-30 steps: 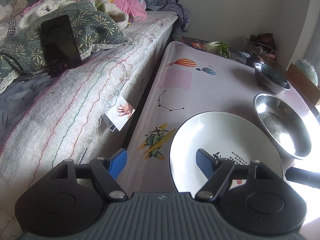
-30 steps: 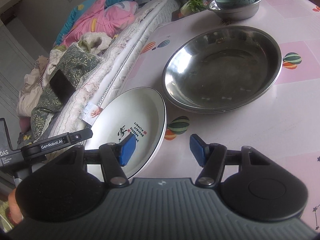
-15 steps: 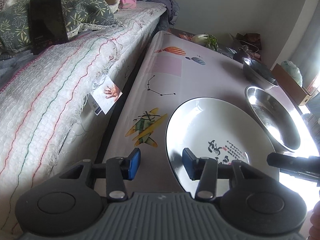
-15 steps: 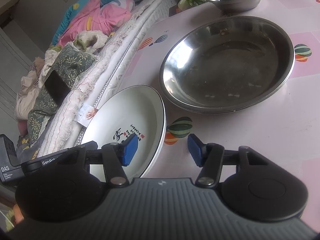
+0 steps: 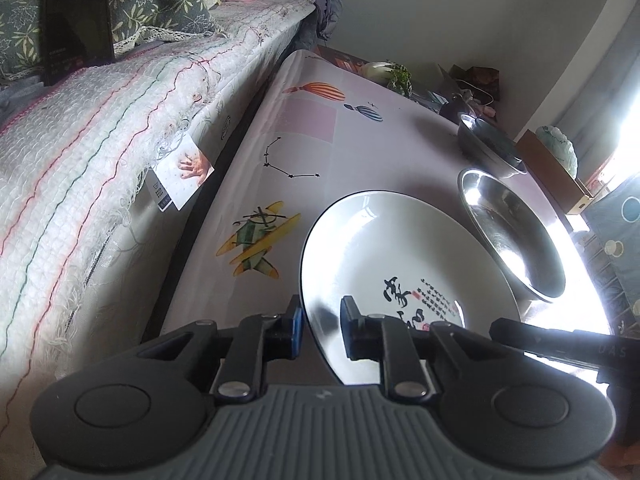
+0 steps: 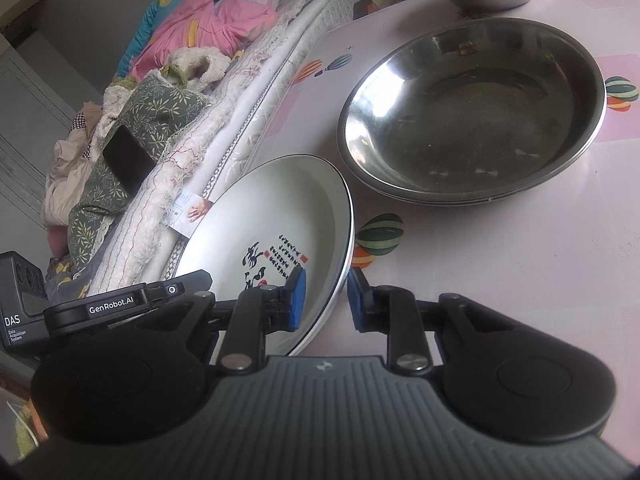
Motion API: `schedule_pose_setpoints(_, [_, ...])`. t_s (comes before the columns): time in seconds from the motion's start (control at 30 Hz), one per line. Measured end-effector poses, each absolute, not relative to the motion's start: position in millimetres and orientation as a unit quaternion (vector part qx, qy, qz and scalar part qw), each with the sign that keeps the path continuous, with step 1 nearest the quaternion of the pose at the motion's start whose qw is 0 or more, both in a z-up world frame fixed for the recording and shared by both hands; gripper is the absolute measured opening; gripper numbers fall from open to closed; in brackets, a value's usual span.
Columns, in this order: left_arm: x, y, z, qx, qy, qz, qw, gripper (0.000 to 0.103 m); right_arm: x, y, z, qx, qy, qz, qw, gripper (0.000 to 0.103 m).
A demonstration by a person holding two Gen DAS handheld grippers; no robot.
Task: Organize plates and bowls
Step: 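Close both grippers on the rim of the white plate, then lift the white plate off the table with both grippers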
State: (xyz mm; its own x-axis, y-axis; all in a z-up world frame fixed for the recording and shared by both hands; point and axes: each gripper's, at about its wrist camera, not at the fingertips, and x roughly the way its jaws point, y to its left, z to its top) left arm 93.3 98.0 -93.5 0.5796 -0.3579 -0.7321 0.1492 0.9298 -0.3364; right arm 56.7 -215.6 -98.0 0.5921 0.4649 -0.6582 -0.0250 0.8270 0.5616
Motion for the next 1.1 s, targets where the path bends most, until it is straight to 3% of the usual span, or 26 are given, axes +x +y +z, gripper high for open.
schedule_pose_setpoints(0.6, [81, 84, -94, -0.105, 0.446, -0.194, 0.867, 0.025, 33, -235, -97, 0.239, 0.425, 0.119, 0.865, 0.022])
schedule_pose_setpoints(0.83, [86, 70, -93, -0.054, 0.434, -0.181, 0.881, 0.024, 39, -225, -100, 0.208, 0.42, 0.12, 0.875, 0.02])
schedule_pose_setpoints(0.97, [84, 63, -92, -0.045, 0.43, -0.175, 0.885, 0.032, 42, -218, -98, 0.189, 0.418, 0.124, 0.88, 0.02])
schedule_pose_setpoints(1.1, [83, 63, -91, -0.041, 0.43, -0.176, 0.884, 0.033, 45, -219, -98, 0.185, 0.419, 0.126, 0.88, 0.02])
